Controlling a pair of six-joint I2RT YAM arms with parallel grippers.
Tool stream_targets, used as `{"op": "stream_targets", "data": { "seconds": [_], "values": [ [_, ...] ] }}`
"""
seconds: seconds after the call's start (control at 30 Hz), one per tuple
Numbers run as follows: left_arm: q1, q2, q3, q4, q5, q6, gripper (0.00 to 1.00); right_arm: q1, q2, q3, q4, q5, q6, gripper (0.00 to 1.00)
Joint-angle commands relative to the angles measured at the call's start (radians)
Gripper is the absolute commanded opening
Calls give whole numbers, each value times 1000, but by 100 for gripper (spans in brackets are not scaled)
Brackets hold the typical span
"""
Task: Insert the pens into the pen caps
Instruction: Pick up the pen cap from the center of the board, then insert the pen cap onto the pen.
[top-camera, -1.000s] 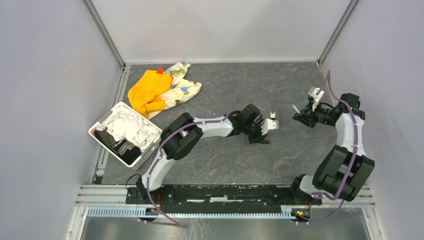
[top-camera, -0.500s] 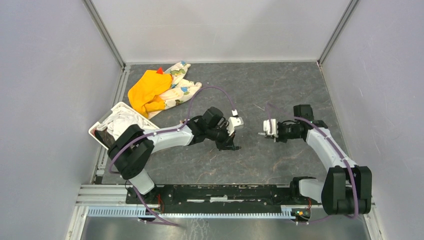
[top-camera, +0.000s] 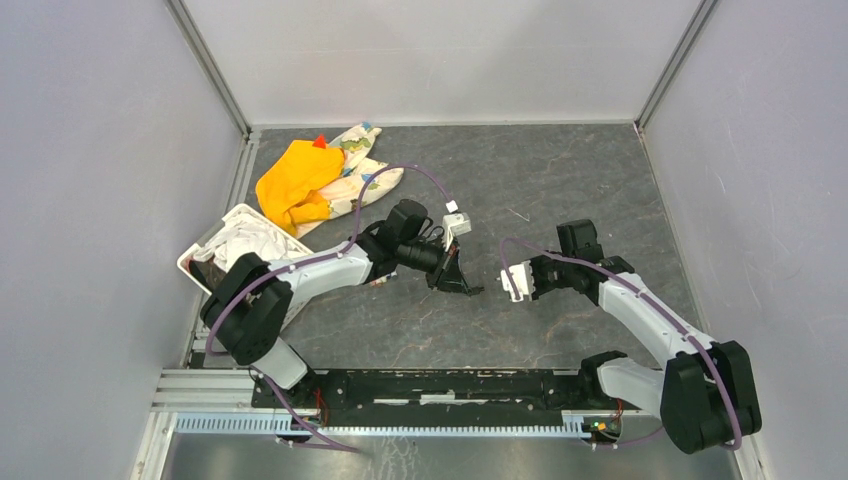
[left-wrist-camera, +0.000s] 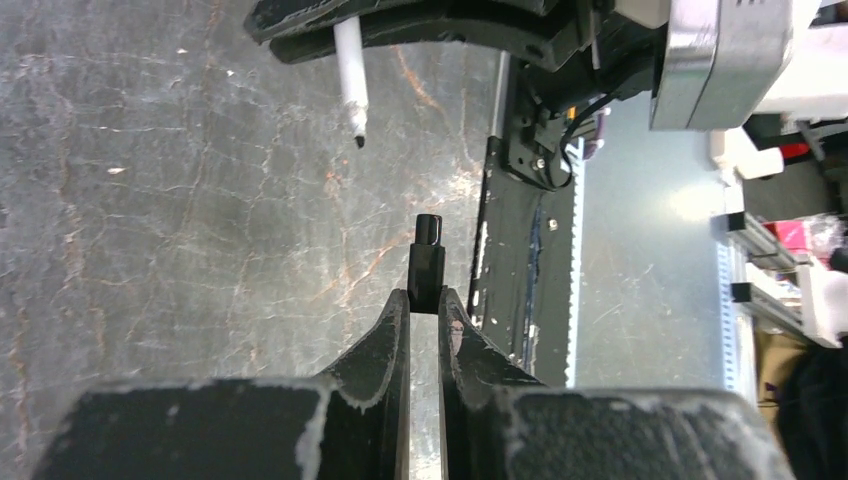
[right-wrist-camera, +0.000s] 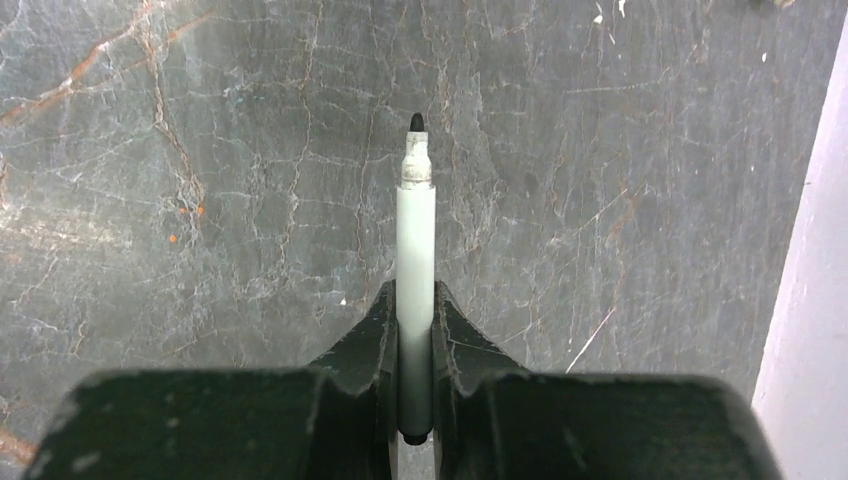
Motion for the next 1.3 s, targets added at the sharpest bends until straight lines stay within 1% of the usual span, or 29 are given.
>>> {"op": "stream_targets", "data": {
  "seconds": [0.0, 0.27, 0.6, 1.27],
  "values": [
    [5, 16, 1, 71, 69, -117, 2, 37, -9, 3, 39, 15, 16, 0],
    [5, 47, 7, 97, 54, -141, 2, 75, -6, 8, 37, 17, 26, 0],
    [19, 61, -6, 114, 22, -163, 2, 75, -12, 13, 10, -1, 2, 0],
    [19, 77, 4, 116, 20, -171, 2, 83, -15, 27, -11, -52, 3, 0]
  ]
}}
